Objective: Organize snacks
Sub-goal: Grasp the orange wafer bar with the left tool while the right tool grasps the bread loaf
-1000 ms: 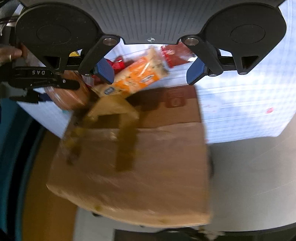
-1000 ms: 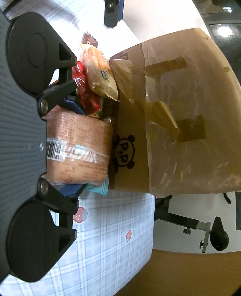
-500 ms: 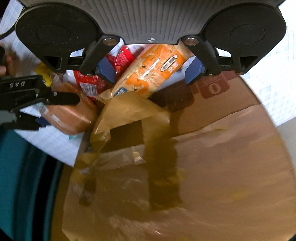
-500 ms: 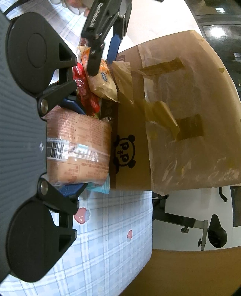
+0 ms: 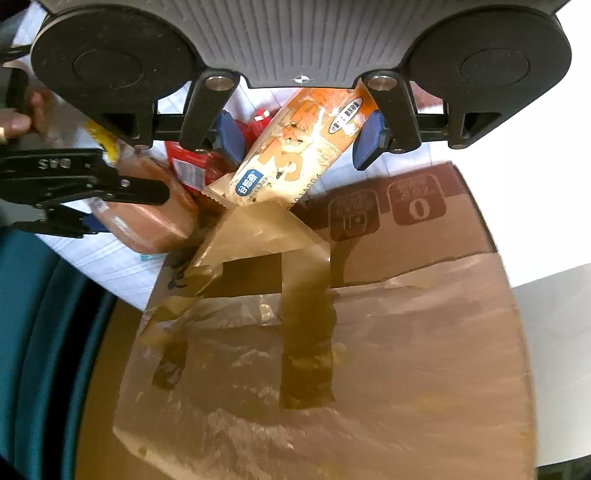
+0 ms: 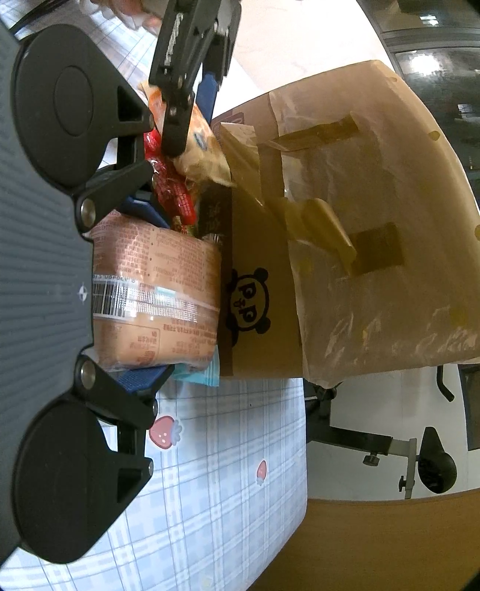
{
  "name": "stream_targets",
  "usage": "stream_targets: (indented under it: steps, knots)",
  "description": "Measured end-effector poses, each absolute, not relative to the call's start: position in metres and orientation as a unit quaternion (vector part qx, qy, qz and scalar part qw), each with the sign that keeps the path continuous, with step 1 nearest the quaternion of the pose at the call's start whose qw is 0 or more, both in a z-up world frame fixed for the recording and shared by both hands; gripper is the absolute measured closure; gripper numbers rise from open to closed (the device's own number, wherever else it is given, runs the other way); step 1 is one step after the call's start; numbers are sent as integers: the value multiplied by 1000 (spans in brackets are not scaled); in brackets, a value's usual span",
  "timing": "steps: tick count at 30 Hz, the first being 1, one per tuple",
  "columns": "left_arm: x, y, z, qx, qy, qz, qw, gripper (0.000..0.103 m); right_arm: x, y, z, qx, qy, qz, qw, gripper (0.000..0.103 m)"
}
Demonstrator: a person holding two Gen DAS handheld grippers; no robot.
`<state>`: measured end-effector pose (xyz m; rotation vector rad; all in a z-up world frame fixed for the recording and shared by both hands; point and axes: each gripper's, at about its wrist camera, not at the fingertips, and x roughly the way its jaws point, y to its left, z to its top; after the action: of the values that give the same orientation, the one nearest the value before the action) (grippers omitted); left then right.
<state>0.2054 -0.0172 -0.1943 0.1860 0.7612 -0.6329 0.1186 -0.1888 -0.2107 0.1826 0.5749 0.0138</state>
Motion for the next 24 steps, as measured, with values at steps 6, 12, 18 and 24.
stream_targets:
  steps: [6,12,18,24]
  knots:
    - [182,-4,-186,51,368,-265,890,38,118,-189,-211,90,283,7,955,26]
    - [160,9,-183,15,362,-229,903,53,118,-189,-211,90,283,7,955,26]
    - [164,7,-192,15,375,-224,900,53,119,-188,-211,89,283,6,955,26]
    - [161,13,-190,24,380,-219,898,53,118,-187,-211,87,283,7,955,26]
